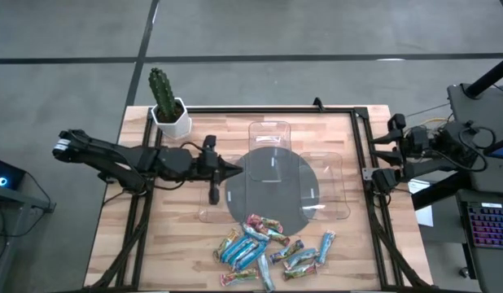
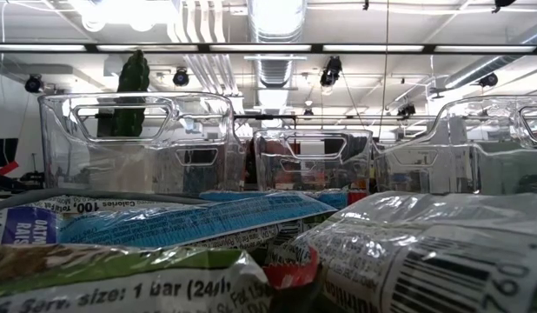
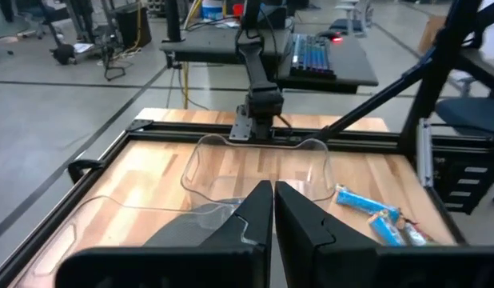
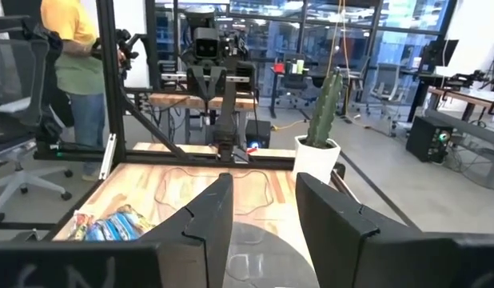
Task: Pick and place Granola Bars by type
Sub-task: Put the red granola bar into the left transparent bin
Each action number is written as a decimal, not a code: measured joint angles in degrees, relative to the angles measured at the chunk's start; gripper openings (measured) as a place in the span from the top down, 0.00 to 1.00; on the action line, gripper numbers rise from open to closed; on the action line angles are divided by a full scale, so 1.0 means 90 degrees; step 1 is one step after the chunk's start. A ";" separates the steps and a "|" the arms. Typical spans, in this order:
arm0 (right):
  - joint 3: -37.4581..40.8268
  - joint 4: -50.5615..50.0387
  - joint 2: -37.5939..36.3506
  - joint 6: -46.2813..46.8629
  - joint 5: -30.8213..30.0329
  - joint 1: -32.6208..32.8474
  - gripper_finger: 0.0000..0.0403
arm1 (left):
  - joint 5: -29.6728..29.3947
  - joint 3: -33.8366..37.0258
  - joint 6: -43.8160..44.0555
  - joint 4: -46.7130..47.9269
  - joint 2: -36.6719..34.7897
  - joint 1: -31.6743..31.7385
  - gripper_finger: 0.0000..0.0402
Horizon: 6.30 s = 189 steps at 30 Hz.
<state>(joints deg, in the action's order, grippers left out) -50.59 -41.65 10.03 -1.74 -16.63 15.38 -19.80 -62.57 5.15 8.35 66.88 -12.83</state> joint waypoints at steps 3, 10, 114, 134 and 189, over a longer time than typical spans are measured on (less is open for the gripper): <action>0.0037 -0.0004 -0.0005 0.0002 -0.0005 -0.0002 0.68 | -0.0086 0.0000 0.0000 -0.0072 0.0098 0.0002 1.00; 0.0168 -0.0005 -0.0018 -0.0046 -0.0005 0.0000 0.69 | -0.0101 0.0000 0.0000 -0.0081 0.0348 0.0001 1.00; 0.0070 0.4595 0.4199 0.1722 -0.0007 -0.0005 0.71 | -0.0210 0.0000 0.3106 -0.1593 0.0627 0.0029 1.00; -0.2969 0.2381 0.6426 0.1506 -0.0002 -0.0019 0.78 | -0.0264 -0.0015 0.2675 -0.1934 0.0650 0.0167 1.00; -0.6378 -0.1881 0.9027 0.3637 0.1033 -0.0087 0.62 | 0.0596 -0.0248 0.0770 0.0859 -0.1015 0.0157 1.00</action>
<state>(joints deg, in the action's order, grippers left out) -107.99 -58.58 91.27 31.00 -7.33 14.59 -14.44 -64.79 12.08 16.08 57.74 -11.42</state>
